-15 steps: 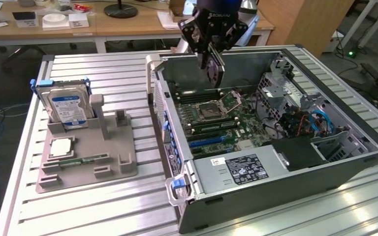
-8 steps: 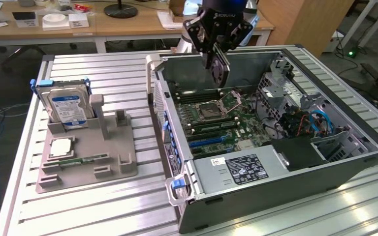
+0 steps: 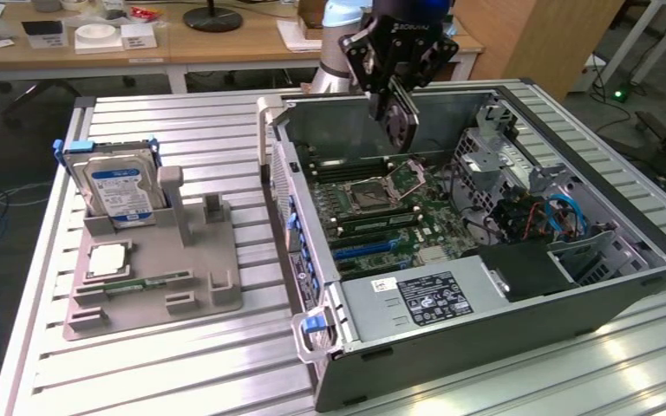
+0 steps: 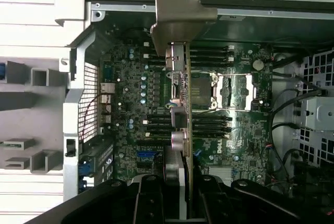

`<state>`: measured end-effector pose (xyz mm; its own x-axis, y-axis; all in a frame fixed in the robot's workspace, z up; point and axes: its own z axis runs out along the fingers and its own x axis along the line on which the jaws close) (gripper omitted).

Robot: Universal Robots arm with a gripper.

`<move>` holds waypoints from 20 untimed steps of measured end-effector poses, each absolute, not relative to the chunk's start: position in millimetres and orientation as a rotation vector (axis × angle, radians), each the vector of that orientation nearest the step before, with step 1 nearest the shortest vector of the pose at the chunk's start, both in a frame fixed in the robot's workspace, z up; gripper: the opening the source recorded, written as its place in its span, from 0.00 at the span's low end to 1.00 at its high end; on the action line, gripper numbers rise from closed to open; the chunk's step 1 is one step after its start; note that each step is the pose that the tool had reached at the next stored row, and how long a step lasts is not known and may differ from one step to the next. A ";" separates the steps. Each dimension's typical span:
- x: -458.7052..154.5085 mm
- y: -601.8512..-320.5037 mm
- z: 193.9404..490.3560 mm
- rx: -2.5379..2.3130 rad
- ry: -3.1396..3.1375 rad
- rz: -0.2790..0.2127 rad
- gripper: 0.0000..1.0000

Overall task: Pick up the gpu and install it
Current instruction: 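Pick up the gpu and move the gpu toward the slot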

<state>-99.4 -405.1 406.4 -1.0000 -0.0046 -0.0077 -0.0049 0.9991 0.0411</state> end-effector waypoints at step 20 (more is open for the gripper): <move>-64.0 -405.1 406.4 0.010 3.129 0.064 0.29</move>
<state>-64.0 -405.1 406.4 -0.9999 0.0063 -0.0113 0.0059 0.9991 0.0410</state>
